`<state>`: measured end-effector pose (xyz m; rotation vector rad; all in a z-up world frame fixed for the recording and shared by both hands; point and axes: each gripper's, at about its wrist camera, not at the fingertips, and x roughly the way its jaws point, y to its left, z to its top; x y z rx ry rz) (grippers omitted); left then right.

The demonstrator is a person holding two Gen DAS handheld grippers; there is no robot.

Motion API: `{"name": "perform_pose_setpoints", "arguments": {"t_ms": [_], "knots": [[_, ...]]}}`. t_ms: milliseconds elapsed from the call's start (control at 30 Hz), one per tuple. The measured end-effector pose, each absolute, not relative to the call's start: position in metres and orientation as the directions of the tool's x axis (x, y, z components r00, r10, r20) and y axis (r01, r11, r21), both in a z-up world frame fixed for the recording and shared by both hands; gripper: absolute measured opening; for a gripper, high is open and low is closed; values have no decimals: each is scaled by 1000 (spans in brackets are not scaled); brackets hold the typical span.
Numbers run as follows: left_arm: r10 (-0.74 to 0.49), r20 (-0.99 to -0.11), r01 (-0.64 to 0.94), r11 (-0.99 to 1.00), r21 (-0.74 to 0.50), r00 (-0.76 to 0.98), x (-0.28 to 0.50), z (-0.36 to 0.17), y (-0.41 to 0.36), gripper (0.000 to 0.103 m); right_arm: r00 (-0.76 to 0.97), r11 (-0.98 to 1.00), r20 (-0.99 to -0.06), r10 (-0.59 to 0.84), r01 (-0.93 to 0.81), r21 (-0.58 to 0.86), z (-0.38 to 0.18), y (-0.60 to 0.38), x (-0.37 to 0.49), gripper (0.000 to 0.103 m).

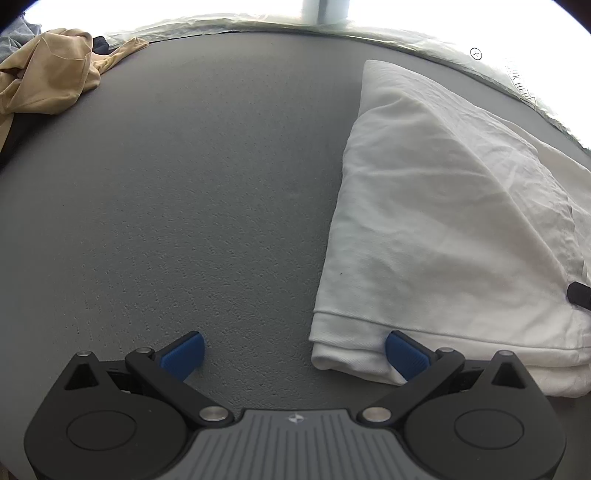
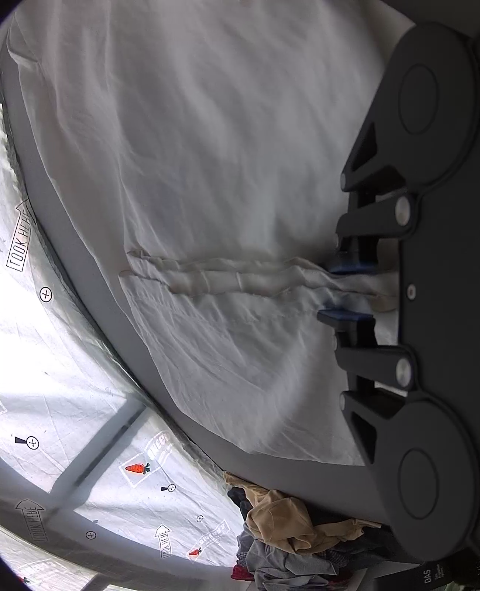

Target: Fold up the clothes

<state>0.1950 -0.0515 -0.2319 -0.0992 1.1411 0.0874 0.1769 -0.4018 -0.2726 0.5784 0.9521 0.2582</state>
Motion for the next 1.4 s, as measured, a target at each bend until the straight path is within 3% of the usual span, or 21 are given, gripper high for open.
{"name": "perform_pose_setpoints", "arguments": {"t_ms": [100,267,367,500,567,800,900,1333,1400], "knots": [[16,-912,-121,992,-37,410,199,-227,-49,103,563,825,-693,449,37,564,-269,-406,175,26],[18,-877,-144,988,-58,480,203,-207,-41,103,635,886,-708,308,80,457,-244,-432,162,57],[15,-839,-171,981,-93,543,209,-189,-39,103,688,902,-699,195,155,404,-232,-466,149,60],[-27,-830,-160,977,-139,558,220,-183,-56,103,741,829,-657,135,279,485,-231,-521,122,63],[-17,-840,-142,984,-111,542,227,-189,-69,103,742,768,-664,95,369,523,-238,-543,111,74],[-16,-894,-67,996,-52,448,238,-227,-113,103,729,576,-684,20,551,604,-266,-609,89,75],[48,-878,-39,999,34,477,233,-234,-128,103,728,552,-686,-12,576,602,-270,-625,90,75],[51,-888,-75,997,19,456,239,-235,-126,103,768,498,-628,-130,598,628,-277,-689,161,79],[54,-893,-80,997,21,448,241,-235,-126,103,764,494,-630,-141,605,624,-277,-697,172,87]]}}
